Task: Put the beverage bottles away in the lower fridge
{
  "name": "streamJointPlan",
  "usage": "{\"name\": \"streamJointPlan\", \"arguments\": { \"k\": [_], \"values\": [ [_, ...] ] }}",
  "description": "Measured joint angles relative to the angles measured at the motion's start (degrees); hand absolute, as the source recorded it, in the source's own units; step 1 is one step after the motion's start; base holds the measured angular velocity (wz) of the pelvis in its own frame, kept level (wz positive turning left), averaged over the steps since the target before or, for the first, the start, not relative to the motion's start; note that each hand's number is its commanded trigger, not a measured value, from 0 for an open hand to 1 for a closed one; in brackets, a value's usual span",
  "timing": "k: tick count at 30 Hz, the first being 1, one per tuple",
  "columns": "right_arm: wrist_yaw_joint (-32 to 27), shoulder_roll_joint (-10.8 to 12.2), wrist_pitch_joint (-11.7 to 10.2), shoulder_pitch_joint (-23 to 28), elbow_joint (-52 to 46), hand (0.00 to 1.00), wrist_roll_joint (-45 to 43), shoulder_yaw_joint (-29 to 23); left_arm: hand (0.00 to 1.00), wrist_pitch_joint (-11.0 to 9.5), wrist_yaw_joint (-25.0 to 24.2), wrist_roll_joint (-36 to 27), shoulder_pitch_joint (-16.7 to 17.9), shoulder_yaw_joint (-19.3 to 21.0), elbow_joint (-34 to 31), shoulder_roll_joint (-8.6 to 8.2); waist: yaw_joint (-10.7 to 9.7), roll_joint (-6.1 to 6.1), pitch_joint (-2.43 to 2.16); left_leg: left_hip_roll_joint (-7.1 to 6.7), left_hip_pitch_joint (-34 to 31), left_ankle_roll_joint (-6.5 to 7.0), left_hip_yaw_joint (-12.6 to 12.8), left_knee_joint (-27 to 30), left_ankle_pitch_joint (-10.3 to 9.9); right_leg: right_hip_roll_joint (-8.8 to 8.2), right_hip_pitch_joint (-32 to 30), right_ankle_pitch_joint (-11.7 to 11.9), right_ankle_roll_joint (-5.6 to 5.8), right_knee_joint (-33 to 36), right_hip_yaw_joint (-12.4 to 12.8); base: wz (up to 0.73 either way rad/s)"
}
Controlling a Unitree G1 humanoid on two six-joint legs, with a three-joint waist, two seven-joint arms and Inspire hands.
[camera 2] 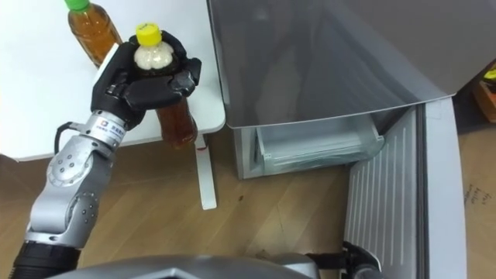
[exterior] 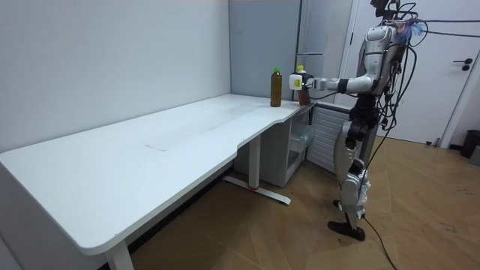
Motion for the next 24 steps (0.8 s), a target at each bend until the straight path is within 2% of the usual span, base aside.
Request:
{"name": "streamJointPlan", "arguments": {
  "k": [10,15,24],
  "values": [
    [0.1,-0.1,-0.1,0.1,-1.1,0.00,0.0,0.0,1.00,0.6,-1.5,0.0,0.2,-1.0,1.1,0.25,0.0,0.65,-0.19,0.05,0.1,0.00,0.0,0.2,0.0,-0.01,0.2,0.0,-0.02,0.1,0.0,0.00],
    [0.1,-0.1,-0.1,0.0,-1.5,0.00,0.0,0.1,1.00,0.7,-2.3,0.0,0.2,-1.0,1.1,0.23,0.1,0.96,-0.14,0.06,0.0,0.00,-0.2,0.3,0.0,0.00,0.2,0.0,-0.03,0.1,-0.1,0.00],
    [0.0,-0.3,-0.1,-1.0,-1.6,0.00,-2.0,2.8,1.00,0.7,-2.3,0.0,0.2,-1.0,1.0,0.17,1.2,0.75,-0.25,0.14,-0.4,-0.01,-0.2,0.3,0.0,0.05,-0.6,0.1,-0.13,0.3,-0.1,-0.01]
  ]
}}
